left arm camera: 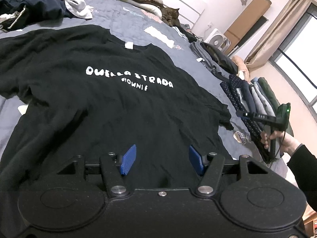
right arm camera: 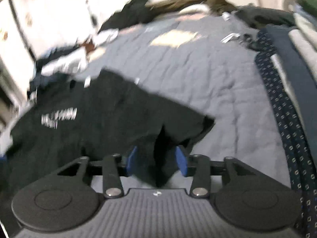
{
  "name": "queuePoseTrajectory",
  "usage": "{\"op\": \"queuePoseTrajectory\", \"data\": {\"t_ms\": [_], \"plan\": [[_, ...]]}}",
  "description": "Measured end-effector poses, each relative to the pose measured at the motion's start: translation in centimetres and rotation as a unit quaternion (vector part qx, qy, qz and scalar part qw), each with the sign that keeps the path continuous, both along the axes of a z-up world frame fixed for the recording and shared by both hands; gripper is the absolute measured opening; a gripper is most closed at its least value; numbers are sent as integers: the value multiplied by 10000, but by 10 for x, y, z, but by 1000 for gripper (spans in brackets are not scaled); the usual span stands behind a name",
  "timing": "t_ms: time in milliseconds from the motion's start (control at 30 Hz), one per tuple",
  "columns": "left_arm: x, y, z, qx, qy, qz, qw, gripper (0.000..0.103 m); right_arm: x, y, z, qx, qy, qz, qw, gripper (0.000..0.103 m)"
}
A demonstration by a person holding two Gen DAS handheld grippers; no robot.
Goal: Fold clothes
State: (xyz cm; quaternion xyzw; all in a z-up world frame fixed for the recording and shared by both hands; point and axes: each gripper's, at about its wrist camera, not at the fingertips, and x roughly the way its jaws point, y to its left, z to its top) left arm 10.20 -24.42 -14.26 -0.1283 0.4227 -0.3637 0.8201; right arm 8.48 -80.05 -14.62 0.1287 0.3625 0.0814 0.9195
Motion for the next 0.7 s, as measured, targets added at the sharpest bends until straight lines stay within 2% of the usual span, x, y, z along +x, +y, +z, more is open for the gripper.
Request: {"op": "queuePoseTrajectory", "data": {"t_ms": [67, 200, 267, 300, 333, 367, 533, 633, 700], "plan": [[-1, -1, 0, 5, -13, -25, 10000, 58, 7, -3, -2, 102, -102, -31, 9999, 45], [-1, 0, 0, -7, -11, -28, 10000, 58, 31, 3, -25, 213, 363, -44, 9991, 45], [0, 0, 0, -8, -1, -18, 10000, 58, 33, 4, -33, 507, 465, -98, 9976, 44], [0, -1, -1, 0, 8, -19, 10000, 58, 32, 5, -34, 668, 429, -61, 9968, 40], [0, -1, -1, -1, 22, -20, 10000, 58, 31, 9, -34, 670, 366, -4, 9971, 22], [0, -2, -1, -14, 33, -23, 10000, 58, 29, 12, -32, 676, 305, 41, 9972, 9], [-2, -1, 2, -80, -3, -49, 10000, 58, 5, 10, -3, 624, 10, 79, 9980, 8], [-2, -1, 3, -87, -18, -65, 9999, 58, -8, 7, 11, 108, 305, 294, 9990, 8], [-3, -2, 3, -79, -27, -94, 9999, 58, -8, 10, 5, 16, 737, 489, 9961, 8]]}}
